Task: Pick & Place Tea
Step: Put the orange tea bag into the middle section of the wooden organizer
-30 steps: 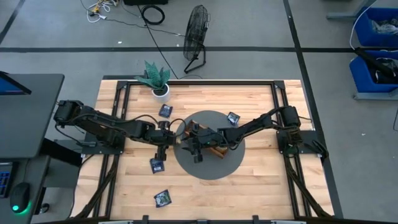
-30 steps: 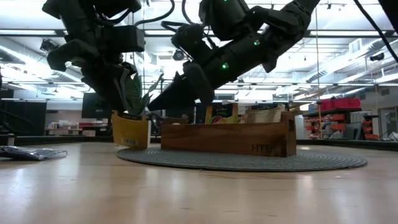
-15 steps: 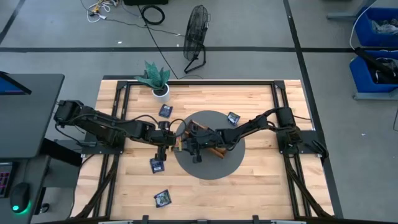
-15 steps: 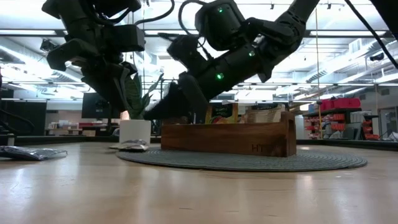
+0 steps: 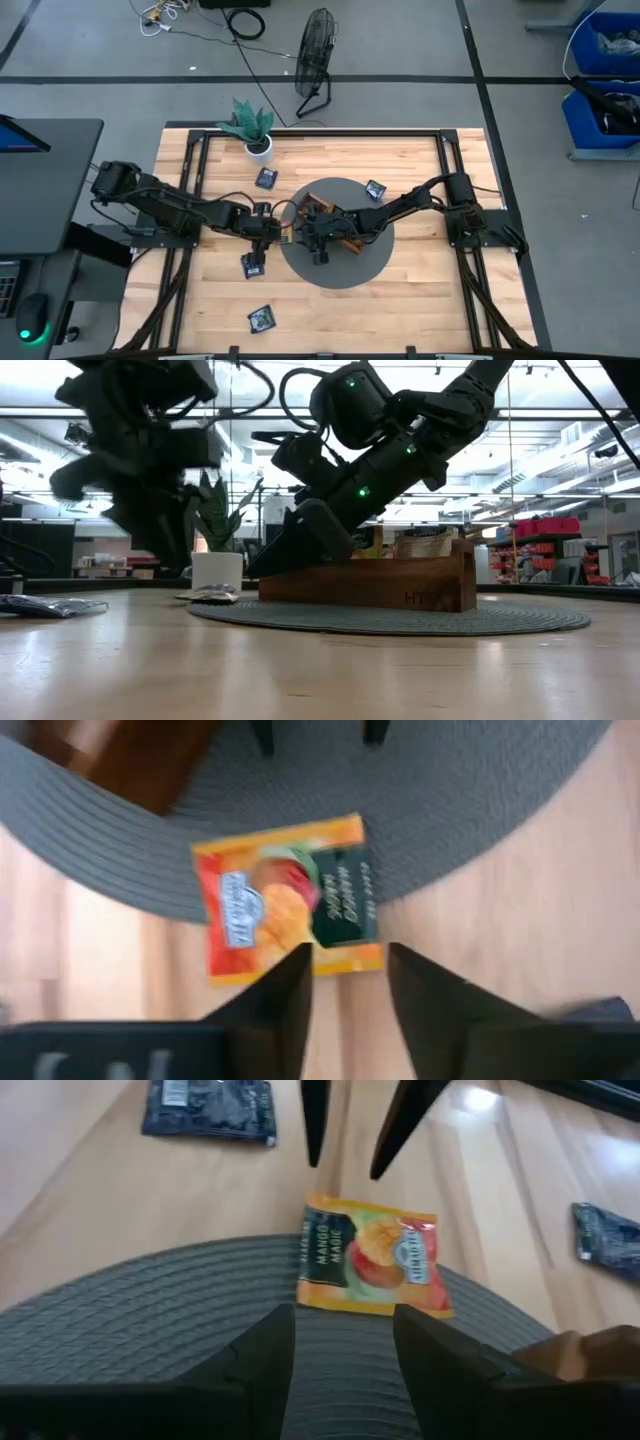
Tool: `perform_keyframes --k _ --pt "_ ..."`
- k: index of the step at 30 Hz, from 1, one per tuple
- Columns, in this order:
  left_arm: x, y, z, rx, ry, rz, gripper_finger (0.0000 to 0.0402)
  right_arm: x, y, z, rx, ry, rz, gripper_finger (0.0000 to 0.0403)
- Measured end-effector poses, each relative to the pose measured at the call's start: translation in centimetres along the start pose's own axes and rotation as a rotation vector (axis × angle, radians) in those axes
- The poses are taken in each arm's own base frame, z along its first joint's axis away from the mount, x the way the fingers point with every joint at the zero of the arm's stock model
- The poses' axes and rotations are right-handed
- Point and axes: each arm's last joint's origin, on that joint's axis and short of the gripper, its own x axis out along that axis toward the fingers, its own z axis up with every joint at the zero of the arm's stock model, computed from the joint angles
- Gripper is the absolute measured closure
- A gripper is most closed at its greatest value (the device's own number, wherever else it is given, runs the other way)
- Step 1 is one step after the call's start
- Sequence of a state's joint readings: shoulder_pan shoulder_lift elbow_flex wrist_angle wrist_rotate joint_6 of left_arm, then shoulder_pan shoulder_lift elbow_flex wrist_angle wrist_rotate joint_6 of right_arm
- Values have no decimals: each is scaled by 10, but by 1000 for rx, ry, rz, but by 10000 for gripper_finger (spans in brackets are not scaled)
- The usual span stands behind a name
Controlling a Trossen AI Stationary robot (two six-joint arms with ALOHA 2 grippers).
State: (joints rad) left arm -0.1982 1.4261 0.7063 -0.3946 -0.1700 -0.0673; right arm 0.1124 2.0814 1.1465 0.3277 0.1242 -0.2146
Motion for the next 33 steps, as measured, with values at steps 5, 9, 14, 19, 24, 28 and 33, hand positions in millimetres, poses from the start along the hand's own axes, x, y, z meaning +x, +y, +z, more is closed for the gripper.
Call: perform_keyframes --k 5,9,14,19,24,28,33 --pt "3 -6 1 -41 -12 -16 195 -1 4 1 -9 0 0 223" --pt "19 -11 -2 -15 14 -4 171 -1 3 1 1 1 -10 223" --pt "35 -15 -6 -5 73 4 175 -1 3 1 10 2 -14 223" --pt "33 -14 -5 -7 61 18 200 -1 3 1 17 3 -9 223" --pt "35 -14 -6 -6 64 24 229 -1 3 1 18 2 -10 223" --pt "36 -10 -5 -47 57 29 257 -1 3 1 25 0 -10 223" --pt "38 -4 -4 -78 52 47 312 -1 3 1 25 0 -10 223"
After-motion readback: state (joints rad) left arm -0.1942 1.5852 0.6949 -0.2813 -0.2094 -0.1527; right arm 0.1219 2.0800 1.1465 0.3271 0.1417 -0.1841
